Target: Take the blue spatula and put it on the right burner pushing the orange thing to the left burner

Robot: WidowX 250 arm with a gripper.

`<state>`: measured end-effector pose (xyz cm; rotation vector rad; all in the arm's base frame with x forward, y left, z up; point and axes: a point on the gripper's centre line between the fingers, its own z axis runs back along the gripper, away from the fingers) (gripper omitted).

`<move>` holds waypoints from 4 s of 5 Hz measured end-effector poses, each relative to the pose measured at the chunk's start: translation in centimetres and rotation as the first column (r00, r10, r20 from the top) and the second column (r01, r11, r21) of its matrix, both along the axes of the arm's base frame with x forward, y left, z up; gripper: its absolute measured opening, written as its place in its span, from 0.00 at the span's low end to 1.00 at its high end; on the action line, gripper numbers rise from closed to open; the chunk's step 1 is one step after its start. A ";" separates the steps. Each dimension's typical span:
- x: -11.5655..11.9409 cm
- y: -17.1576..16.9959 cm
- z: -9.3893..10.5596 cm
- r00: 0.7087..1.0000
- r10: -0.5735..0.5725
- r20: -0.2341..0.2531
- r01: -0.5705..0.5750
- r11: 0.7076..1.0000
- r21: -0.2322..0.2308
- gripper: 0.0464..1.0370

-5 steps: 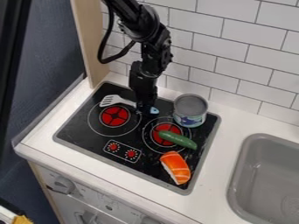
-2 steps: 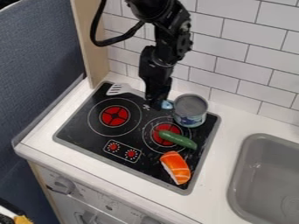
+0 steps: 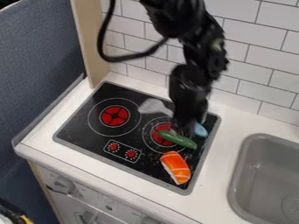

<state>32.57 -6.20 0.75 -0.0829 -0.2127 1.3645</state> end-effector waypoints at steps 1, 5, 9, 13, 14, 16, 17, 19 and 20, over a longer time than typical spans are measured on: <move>-2.1 -3.4 -0.6 0.996 -0.084 -0.012 0.084 0.996 -0.034 0.28; -9.6 -10.3 -2.2 0.951 -0.299 -0.075 0.284 0.944 -0.167 0.28; -7.8 -8.8 -3.5 0.967 -0.243 -0.076 0.227 0.957 -0.181 0.28; -2.7 -3.3 -3.4 0.998 -0.044 -0.040 0.038 0.991 -0.125 0.28; -2.4 -1.2 -3.4 0.998 0.026 -0.051 -0.031 0.994 -0.101 0.28; -2.3 1.3 -3.5 0.992 0.109 -0.064 -0.114 0.990 -0.078 0.28; -2.1 2.6 -3.4 0.988 0.142 -0.064 -0.146 0.988 -0.059 0.28; -0.7 6.3 -2.8 0.973 0.229 -0.030 -0.230 0.972 -0.046 0.28; -0.2 8.0 -2.4 0.963 0.270 -0.013 -0.271 0.962 -0.030 0.28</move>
